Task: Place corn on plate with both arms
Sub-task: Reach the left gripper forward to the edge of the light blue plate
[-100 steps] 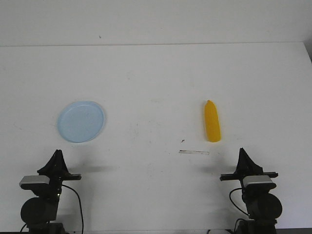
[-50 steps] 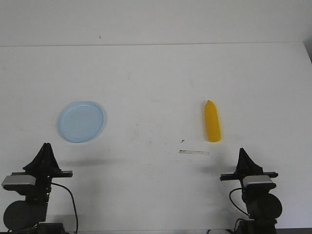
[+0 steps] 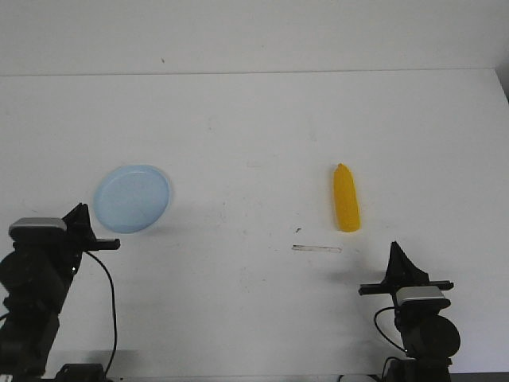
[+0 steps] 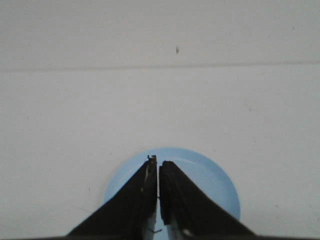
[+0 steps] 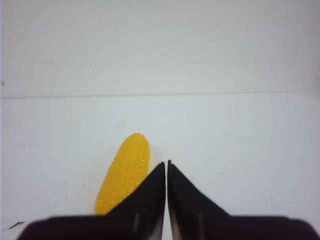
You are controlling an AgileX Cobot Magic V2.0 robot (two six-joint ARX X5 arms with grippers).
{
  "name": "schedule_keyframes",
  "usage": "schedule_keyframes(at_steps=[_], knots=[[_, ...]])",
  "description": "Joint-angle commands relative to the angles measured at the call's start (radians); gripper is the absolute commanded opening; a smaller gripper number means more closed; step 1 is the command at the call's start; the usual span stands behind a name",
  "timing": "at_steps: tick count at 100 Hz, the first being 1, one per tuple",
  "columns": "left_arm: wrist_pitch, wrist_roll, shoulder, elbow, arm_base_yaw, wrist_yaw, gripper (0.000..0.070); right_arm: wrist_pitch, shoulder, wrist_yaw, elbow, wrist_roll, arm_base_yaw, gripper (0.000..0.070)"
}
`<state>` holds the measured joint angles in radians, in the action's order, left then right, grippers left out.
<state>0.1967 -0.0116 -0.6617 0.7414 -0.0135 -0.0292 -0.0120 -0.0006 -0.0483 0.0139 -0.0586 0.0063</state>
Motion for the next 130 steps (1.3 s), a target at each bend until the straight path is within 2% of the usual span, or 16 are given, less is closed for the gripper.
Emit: schedule_keyframes(at_steps=[1, 14, 30, 44, 59, 82, 99, 104, 108, 119, 123, 130], knots=[[0.045, 0.044, -0.065, 0.051, 0.001, -0.005, 0.0001, -0.011, 0.002, 0.003, -0.001, 0.000, 0.001, 0.0005], [0.126, 0.117, -0.168, 0.119, 0.001, 0.005, 0.0001, -0.011, 0.002, 0.003, -0.001, 0.000, 0.001, 0.0005], [0.275, 0.254, -0.280, 0.192, 0.018, 0.016, 0.0001, -0.011, 0.002, 0.003, -0.001, 0.000, 0.001, 0.0005], [0.436, 0.332, -0.388, 0.257, 0.080, 0.093, 0.0001, -0.011, 0.002, 0.003, -0.001, 0.000, 0.001, 0.0005], [0.539, 0.335, -0.499, 0.307, 0.182, 0.217, 0.0001, -0.011, 0.002, 0.003, -0.001, 0.000, 0.001, 0.0005], [0.565, 0.334, -0.662, 0.340, 0.341, 0.448, 0.0001, -0.011, 0.002, 0.003, -0.001, 0.000, 0.001, 0.0005], [0.510, 0.336, -0.770, 0.349, 0.423, 0.465, 0.0006, -0.011, 0.002, 0.004, -0.001, 0.000, 0.001, 0.0005], [0.488, 0.335, -0.793, 0.349, 0.437, 0.465, 0.0023, -0.011, 0.002, 0.003, -0.001, 0.000, 0.001, 0.0005], [0.467, 0.336, -0.809, 0.349, 0.446, 0.467, 0.0066, -0.011, 0.002, 0.003, -0.001, 0.000, 0.001, 0.0005], [0.406, 0.335, -0.851, 0.349, 0.458, 0.508, 0.0239, -0.011, 0.002, 0.003, -0.001, 0.000, 0.001, 0.0005], [0.386, 0.336, -0.867, 0.349, 0.459, 0.532, 0.0282, -0.011, 0.002, 0.003, -0.001, 0.000, 0.001, 0.0005], [0.357, 0.341, -0.895, 0.349, 0.459, 0.563, 0.0297, -0.011, 0.002, 0.003, -0.001, 0.000, 0.001, 0.0005]])
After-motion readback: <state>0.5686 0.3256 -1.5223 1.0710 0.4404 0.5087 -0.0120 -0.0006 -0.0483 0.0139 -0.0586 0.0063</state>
